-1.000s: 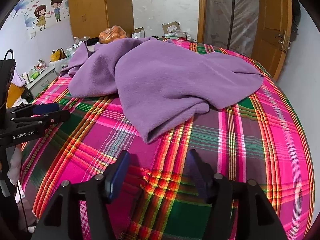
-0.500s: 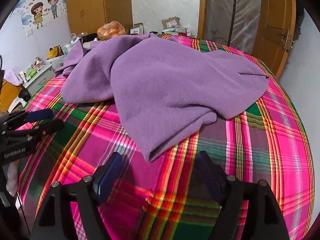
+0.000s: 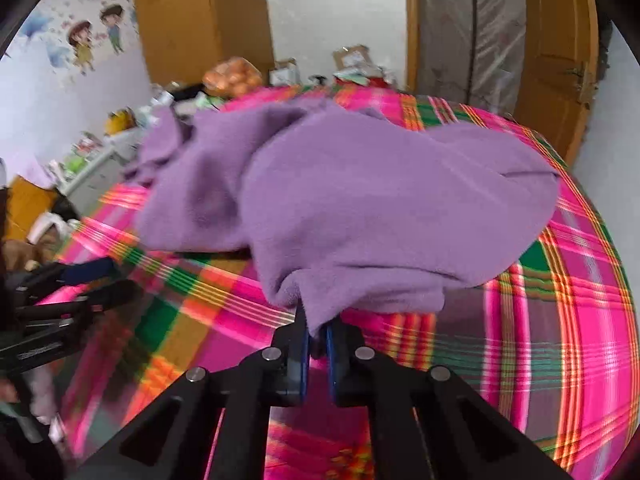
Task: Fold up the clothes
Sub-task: 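Grasp the lilac sweatshirt edge with the right gripper and lift it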
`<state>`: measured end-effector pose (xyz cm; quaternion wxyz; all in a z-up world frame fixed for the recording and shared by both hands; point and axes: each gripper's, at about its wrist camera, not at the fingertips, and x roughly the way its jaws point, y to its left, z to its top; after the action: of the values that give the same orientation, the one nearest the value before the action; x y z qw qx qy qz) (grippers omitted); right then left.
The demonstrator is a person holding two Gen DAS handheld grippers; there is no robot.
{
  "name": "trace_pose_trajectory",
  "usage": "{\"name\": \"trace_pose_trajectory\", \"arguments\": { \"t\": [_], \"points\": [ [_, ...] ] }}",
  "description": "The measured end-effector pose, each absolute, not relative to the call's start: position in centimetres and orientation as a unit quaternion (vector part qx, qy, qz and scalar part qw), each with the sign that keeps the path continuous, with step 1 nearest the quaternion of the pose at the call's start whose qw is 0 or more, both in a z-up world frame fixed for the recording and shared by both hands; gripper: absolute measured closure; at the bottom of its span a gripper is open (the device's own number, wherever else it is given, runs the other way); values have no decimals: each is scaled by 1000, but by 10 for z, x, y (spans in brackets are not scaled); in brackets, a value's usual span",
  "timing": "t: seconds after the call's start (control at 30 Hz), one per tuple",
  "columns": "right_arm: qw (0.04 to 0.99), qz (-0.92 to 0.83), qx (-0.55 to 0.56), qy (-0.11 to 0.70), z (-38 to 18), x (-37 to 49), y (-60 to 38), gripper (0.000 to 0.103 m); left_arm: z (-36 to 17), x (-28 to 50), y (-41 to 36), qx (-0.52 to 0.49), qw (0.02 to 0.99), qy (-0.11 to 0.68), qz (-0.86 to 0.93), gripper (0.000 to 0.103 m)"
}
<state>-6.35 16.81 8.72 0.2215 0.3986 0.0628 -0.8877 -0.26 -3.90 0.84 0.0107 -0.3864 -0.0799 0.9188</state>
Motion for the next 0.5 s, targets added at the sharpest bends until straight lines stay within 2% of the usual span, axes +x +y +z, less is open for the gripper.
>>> {"name": "trace_pose_trajectory", "arguments": {
  "t": [0.5],
  "points": [
    [360,-897,244,76,227,5,106,96,51,31,-98,-310,-24,-130,941,47]
  ]
}}
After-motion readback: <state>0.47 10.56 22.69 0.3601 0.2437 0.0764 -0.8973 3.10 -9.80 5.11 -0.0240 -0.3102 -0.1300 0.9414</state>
